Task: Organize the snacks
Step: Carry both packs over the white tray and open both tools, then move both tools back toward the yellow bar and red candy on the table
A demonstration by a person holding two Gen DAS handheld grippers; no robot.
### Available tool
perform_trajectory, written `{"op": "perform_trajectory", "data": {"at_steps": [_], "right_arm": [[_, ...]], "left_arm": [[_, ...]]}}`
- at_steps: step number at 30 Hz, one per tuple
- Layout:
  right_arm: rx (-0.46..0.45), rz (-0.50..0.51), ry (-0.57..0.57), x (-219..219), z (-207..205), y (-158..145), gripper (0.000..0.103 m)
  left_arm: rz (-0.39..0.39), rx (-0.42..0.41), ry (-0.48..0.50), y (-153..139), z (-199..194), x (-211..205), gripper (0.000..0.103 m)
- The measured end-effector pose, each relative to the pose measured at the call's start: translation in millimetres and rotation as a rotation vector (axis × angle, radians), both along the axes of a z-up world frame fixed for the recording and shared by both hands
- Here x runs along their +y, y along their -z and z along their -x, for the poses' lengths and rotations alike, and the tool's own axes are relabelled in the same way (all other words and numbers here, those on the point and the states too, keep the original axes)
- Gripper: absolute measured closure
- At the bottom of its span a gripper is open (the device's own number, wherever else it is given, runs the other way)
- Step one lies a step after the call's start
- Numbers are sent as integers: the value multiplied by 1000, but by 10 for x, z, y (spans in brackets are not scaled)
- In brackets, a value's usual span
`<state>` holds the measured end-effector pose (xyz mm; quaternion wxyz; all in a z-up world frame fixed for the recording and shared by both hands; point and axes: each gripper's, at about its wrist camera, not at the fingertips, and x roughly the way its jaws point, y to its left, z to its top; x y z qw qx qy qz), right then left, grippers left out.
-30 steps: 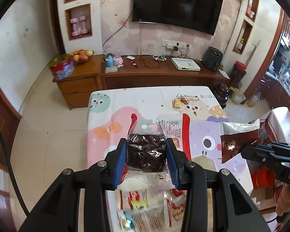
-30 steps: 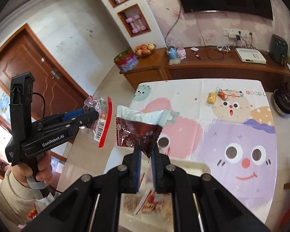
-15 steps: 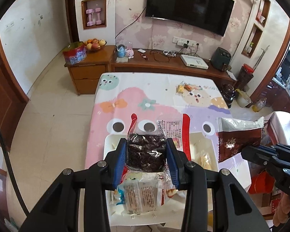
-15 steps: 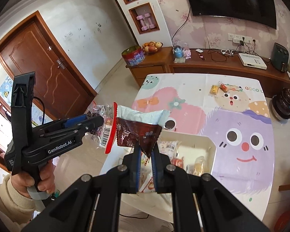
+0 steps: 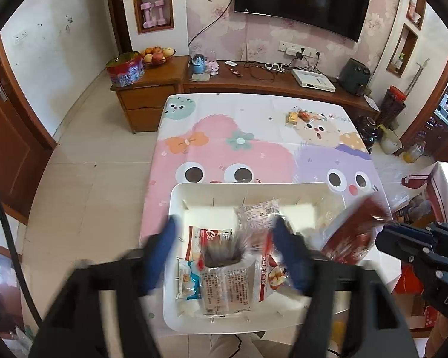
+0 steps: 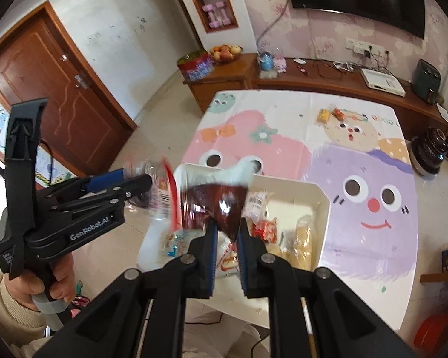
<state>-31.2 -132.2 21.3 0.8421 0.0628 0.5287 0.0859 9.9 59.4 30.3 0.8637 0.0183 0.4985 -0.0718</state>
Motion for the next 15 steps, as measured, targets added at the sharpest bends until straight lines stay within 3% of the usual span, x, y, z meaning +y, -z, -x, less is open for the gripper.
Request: {"op": "perform_trajectory", "data": {"at_steps": [1,5,15], "right_arm": [[5,2,7,-1,5,9,84],[8,-1,39,-25,37,21,70],[13,3,57,-21,100,38,69]], "left_arm": [[2,-9,-4,-11,14,17,17],[-10,-12,2,-8,44,16,16],[-6,22,16,70,47,3,16]]}}
